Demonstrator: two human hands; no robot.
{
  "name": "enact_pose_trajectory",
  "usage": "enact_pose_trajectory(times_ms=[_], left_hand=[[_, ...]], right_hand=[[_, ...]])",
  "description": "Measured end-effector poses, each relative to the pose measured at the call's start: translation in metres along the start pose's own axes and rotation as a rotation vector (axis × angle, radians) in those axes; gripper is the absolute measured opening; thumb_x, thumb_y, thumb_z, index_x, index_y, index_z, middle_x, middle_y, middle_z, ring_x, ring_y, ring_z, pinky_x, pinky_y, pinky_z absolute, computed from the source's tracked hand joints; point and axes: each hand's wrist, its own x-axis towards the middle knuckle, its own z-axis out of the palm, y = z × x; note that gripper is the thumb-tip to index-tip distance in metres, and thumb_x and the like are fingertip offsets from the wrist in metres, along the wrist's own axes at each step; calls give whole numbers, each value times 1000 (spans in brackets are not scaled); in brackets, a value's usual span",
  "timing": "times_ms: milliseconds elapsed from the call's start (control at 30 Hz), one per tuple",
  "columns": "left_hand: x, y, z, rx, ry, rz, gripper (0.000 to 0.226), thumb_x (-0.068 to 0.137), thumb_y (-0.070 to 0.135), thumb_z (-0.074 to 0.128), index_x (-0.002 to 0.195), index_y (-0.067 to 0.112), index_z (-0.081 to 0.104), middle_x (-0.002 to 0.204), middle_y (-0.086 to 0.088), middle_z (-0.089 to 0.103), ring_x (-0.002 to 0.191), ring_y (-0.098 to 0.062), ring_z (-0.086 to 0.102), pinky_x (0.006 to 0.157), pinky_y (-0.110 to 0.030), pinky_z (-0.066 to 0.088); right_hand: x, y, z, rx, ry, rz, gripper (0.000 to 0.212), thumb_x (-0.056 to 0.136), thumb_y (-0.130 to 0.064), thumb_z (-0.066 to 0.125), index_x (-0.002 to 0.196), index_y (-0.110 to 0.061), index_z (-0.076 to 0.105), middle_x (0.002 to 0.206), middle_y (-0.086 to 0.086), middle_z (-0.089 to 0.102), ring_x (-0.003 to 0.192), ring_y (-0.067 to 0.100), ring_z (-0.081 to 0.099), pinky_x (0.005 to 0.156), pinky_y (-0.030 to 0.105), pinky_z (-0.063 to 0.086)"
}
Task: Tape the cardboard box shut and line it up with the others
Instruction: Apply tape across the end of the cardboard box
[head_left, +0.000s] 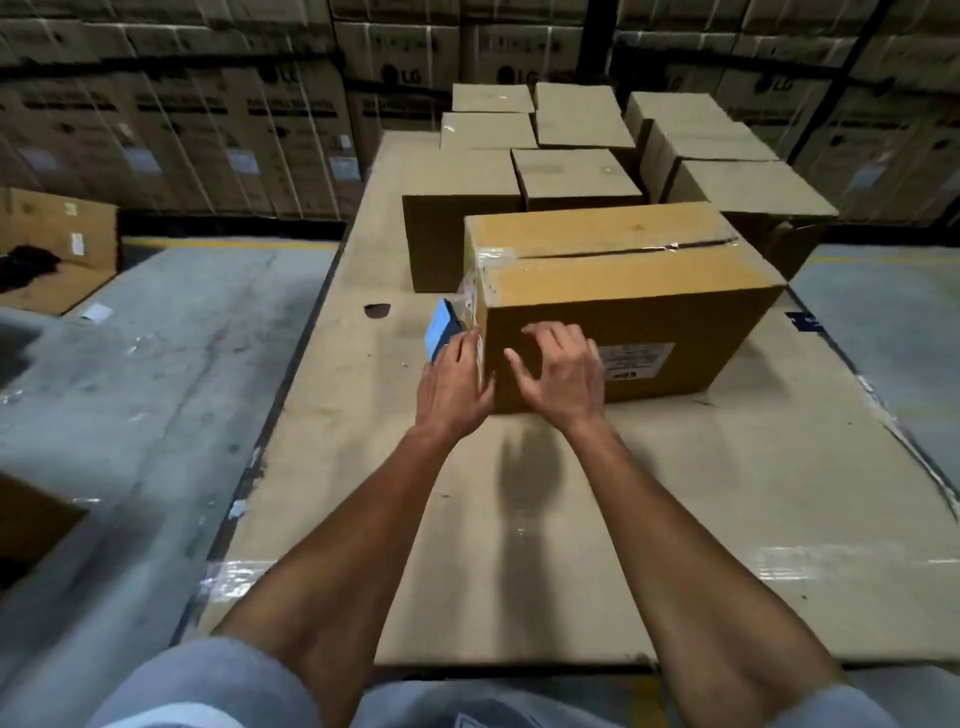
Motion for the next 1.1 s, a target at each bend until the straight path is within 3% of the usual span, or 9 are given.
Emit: enact_pose_trajectory(times_ms=[100,200,433,567,700,933,1100], left_hand=[[20,-13,-5,-45,-65,29,87,95,38,72,166,23,25,162,-6,45,144,-30,48,114,-52,49],[32,-22,-7,-54,-100,103,83,95,33,71,165,17,30,161,-9,48,147,-31,44,121,-50,41],[41,-50,-8,-113,-46,250,72,88,29,70,156,14,50,138,-7,66,126,-29,54,106,-48,49],[45,-73,-10,-44,-36,355,69,88,34,69,153,21,54,142,-2,65,131,-23,51,108,-46,46],[49,-83,-8,-25,-26,291,67,88,38,68,151,22,52,149,-3,57,135,-25,50,107,-47,46],[41,-88,3,40,-94,281,58,87,38,76,140,27,54,150,-2,54,137,-28,47,108,-46,43],[27,-85,19,0,-169,280,77,83,44,87,146,25,47,154,-3,47,140,-26,43,113,-43,44]], right_hand=[[29,-20,6,-53,37,67,40,100,-52,57,127,-23,63,125,1,65,112,18,59,89,35,48],[52,-40,12,-51,10,130,44,101,-53,55,132,-22,61,129,3,64,117,20,59,96,39,49],[82,-52,34,-179,-90,251,53,103,-61,45,141,-25,56,139,3,62,128,22,57,107,47,40],[87,-44,35,-219,-153,239,52,103,-59,45,142,-26,55,144,4,60,133,23,55,110,49,39],[77,-40,30,-227,-151,193,51,104,-55,45,142,-23,56,145,4,61,134,23,55,110,48,41],[34,-12,1,-219,-93,177,48,97,-46,55,137,-19,60,137,7,65,126,24,59,111,47,40],[20,-8,-10,-270,-55,220,43,89,-42,59,126,-19,60,120,7,67,111,26,63,103,46,44]])
